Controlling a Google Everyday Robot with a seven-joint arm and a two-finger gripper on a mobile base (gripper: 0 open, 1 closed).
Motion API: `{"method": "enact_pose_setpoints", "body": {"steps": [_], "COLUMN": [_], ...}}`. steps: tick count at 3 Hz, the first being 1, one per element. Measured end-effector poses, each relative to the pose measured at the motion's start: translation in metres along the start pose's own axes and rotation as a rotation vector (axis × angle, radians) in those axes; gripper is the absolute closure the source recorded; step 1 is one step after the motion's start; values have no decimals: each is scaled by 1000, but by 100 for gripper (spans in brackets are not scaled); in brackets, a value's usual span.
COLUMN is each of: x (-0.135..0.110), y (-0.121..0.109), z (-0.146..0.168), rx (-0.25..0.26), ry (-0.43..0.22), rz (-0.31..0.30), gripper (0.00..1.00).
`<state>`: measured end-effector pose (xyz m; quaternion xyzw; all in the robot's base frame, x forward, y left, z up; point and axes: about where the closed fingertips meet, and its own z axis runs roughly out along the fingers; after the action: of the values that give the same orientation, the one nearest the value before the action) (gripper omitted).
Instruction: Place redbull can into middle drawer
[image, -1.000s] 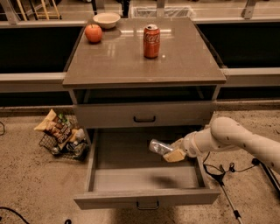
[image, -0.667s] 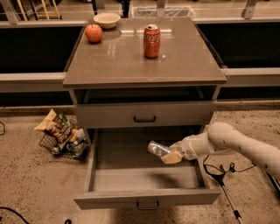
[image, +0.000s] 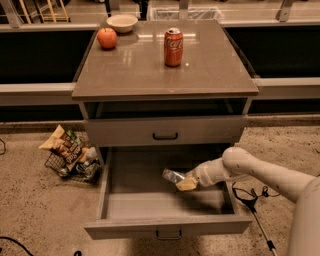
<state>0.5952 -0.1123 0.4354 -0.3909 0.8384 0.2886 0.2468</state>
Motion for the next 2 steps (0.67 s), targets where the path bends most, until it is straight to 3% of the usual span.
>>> {"method": "enact_pose_setpoints", "body": {"steps": [2], "x": [11], "y": [-19], "z": [30], "rx": [-44], "ry": [8], "rz": [57], "gripper": [53]}}
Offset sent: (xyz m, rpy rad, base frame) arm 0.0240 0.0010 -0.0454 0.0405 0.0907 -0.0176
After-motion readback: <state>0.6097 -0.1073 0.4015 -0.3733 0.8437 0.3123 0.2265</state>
